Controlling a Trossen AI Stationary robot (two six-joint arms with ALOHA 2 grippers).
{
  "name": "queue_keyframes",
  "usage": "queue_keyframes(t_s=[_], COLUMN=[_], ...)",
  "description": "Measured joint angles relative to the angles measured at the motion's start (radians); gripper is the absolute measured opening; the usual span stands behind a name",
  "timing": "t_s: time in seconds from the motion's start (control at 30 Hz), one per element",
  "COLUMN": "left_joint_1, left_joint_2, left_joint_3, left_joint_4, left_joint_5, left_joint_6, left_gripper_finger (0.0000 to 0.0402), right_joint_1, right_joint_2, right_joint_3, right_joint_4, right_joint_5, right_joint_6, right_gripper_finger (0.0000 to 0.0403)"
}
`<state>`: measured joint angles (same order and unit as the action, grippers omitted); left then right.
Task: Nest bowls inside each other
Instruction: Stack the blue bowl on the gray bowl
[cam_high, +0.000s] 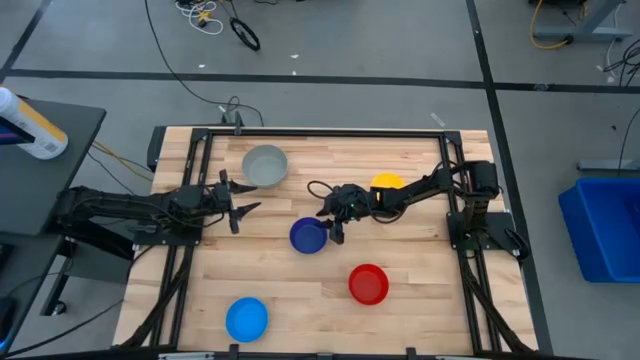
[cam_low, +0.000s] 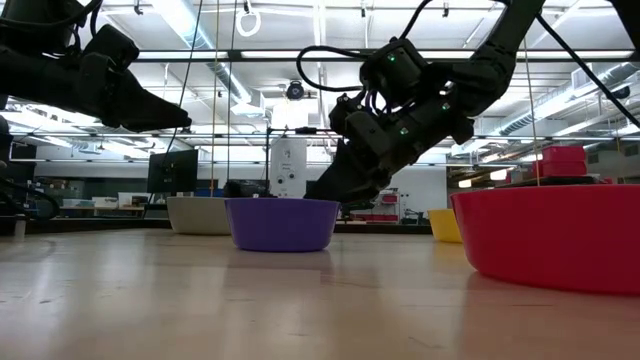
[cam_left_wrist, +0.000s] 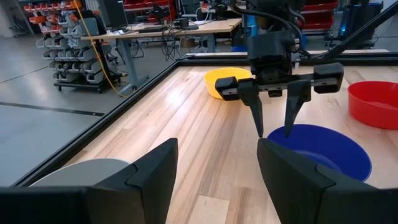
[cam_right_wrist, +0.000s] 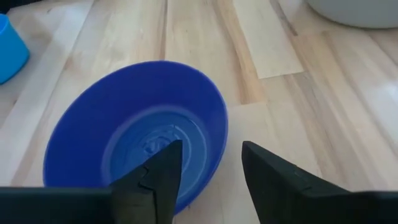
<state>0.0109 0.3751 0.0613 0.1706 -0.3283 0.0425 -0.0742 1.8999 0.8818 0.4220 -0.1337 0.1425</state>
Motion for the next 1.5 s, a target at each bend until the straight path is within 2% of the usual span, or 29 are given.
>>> queue_keyframes(t_s=[0.47,0.73,0.97,1.13,1.27,1.3,1.5], left_joint_1=[0.000,0.000,0.000,0.000,0.000,0.000,0.000], left_joint_2=[0.000,0.000,0.000,0.000,0.000,0.000,0.000], left_joint_3=[0.000,0.000,0.000,0.000,0.000,0.000,0.000], left_joint_4=[-0.001,-0.005,-0.005,-0.005,-0.005,-0.005,-0.002], left_joint_5=[0.000,0.000,0.000,0.000,0.000,0.000,0.000], left_joint_6=[-0.001,-0.001,0.000,0.002,0.002,0.002,0.016], left_gripper_finger=[0.0228,0.0228,0.0228,0.0228,0.0228,0.0228,0.0228], right_joint_1=[0.021,0.021,0.023,0.032,0.035,0.038,0.058], right_joint_2=[0.000,0.061,0.062,0.062,0.062,0.062,0.061], right_joint_3=[0.000,-0.001,0.005,0.014,0.015,0.016,0.027], right_joint_4=[-0.008,0.002,0.024,0.024,0.013,0.013,0.038], right_joint_5=[0.008,0.027,0.018,0.016,0.001,0.013,0.109], right_joint_6=[0.004,0.018,0.018,0.011,0.023,0.033,0.000], right_gripper_finger=[0.0167,0.0166,0.0166,0.0124,0.0029,0.0017,0.0006])
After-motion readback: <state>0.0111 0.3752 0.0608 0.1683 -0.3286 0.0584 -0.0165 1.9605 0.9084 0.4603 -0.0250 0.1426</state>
